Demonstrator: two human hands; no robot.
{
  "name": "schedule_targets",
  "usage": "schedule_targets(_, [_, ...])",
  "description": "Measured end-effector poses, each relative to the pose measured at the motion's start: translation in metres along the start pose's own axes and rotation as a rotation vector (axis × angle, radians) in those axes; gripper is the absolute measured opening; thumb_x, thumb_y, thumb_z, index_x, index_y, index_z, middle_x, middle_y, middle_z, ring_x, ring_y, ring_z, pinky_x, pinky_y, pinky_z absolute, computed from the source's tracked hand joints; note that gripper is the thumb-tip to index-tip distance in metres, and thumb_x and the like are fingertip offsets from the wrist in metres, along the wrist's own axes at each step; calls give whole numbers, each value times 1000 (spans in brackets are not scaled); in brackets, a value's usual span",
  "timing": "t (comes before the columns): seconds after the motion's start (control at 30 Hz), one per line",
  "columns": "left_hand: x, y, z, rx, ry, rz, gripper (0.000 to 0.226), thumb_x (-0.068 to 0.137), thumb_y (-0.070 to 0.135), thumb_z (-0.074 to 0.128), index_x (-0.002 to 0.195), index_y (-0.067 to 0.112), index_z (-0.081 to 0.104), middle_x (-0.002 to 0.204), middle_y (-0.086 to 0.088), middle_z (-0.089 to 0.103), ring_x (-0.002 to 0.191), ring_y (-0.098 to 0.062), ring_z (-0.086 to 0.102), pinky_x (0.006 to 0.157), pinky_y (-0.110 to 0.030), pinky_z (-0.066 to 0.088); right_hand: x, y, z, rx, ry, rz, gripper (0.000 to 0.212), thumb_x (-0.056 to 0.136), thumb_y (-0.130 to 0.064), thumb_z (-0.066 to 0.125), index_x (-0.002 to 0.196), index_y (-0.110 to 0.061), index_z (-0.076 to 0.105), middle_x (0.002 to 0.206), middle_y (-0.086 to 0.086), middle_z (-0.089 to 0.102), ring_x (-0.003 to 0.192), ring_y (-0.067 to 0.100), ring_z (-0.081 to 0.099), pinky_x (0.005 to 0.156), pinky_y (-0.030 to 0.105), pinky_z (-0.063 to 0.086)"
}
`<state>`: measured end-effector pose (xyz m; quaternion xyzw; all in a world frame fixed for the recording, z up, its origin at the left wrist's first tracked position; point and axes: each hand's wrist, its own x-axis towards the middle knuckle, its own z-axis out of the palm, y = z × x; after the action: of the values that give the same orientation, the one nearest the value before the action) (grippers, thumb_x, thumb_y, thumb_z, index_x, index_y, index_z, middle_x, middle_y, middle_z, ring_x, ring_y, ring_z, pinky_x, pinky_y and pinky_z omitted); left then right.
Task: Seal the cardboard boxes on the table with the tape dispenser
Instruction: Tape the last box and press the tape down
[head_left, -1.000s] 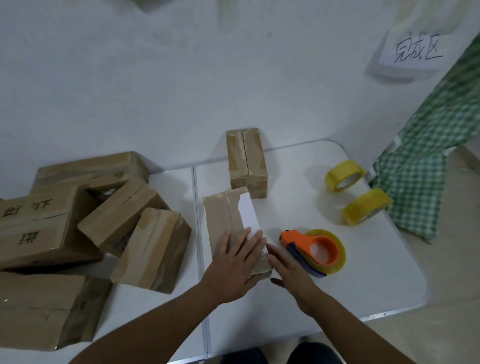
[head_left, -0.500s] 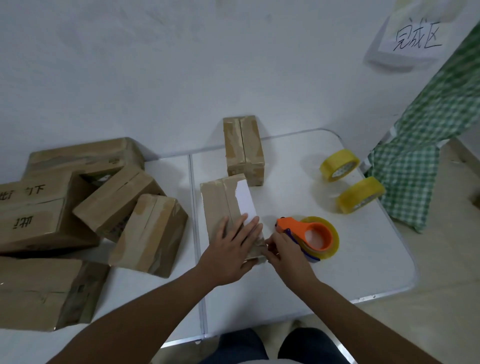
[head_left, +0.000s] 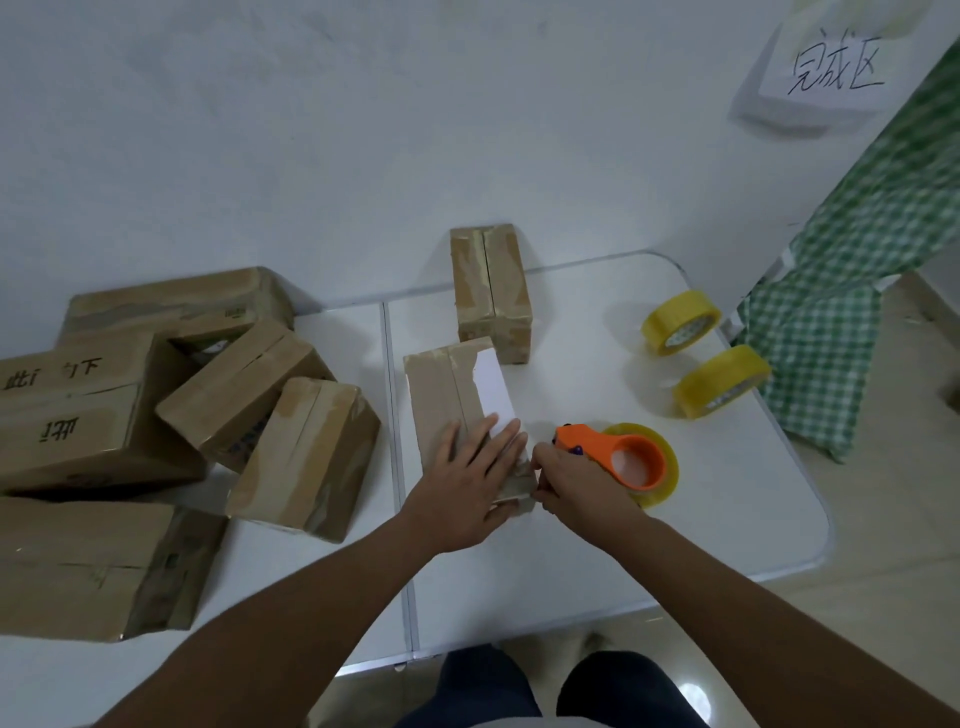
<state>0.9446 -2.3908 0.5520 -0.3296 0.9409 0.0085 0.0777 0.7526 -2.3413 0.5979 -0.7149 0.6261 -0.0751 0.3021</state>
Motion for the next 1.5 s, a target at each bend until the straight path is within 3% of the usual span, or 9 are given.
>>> schedule_targets(0.13, [3, -2, -18, -330, 24, -37, 74, 97, 67, 16, 158, 26, 11, 166, 7, 1, 152, -13, -3, 122, -49, 4, -8, -2, 8, -44, 56, 72, 40, 95, -26, 60, 130, -17, 43, 122, -1, 56, 107, 14, 58, 87, 24, 50])
schedule_targets(0.27, [-17, -21, -45, -1038, 348, -512, 44, 100, 55, 32, 141, 42, 41, 153, 18, 36, 137, 2, 34, 111, -25, 29, -10, -9, 17, -186, 198, -30, 57, 90, -30, 63, 141, -22, 38, 140, -4, 42, 127, 13, 42, 105, 23, 37])
schedule_targets(0.37, [-53, -27, -35, -1356, 510, -929, 23, 101, 42, 50, 119, 36, 62, 120, 14, 65, 116, -7, 58, 98, -28, 46, 2, -24, 24, -247, 123, -160, 60, 92, -35, 57, 145, -23, 33, 151, -4, 30, 139, 15, 27, 116, 26, 19])
schedule_targets(0.47, [-78, -14, -13, -1855, 515, -1219, 21, 99, 33, 55, 115, 22, 65, 118, 2, 68, 114, -16, 61, 101, -34, 44, 22, -37, 32, -348, 14, -259, 79, 91, -58, 49, 154, -26, 14, 162, -7, 2, 150, 19, -4, 120, 37, -1])
schedule_targets(0.63, [-95, 18, 11, -2289, 435, -1348, 41, 100, 41, 51, 110, 7, 71, 112, -10, 73, 109, -23, 65, 96, -36, 47, 41, -37, 55, -552, -36, -280, 79, 91, -68, 23, 155, -32, -7, 160, -10, -20, 149, 28, -15, 119, 52, -8])
schedule_targets(0.8, [-96, 26, 9, -2217, 496, -1202, 38, 98, 45, 54, 100, 15, 78, 101, -5, 76, 98, -18, 71, 90, -31, 51, 38, -44, 61, -553, 58, -264, 76, 89, -60, 37, 155, -26, 20, 162, -1, 13, 148, 33, 14, 117, 57, 15])
schedule_targets(0.93, [-99, 22, 8, -2095, 570, -1161, 18, 96, 25, 62, 99, 14, 76, 99, -4, 75, 100, -18, 69, 86, -26, 49, 33, -51, 73, -527, 76, -158, 74, 92, -65, 26, 156, -31, 7, 163, -3, 0, 150, 31, 1, 120, 54, 8])
schedule_targets(1.07, [-97, 18, 11, -1954, 604, -1166, 24, 99, 26, 58, 94, 12, 76, 88, -6, 73, 85, -15, 66, 86, -25, 53, 36, -44, 59, -562, 90, -229, 76, 88, -71, 27, 151, -30, 28, 158, -3, 27, 141, 30, 30, 112, 49, 27])
schedule_targets(1.5, [-71, 22, 26, -1295, 574, -1004, 19, 102, 15, 51, 86, 15, 62, 79, 1, 60, 72, -10, 53, 66, -23, 42, 38, -34, 64, -555, 65, -228, 76, 89, -76, 24, 154, -35, 21, 162, -6, 15, 149, 28, 15, 116, 59, 18])
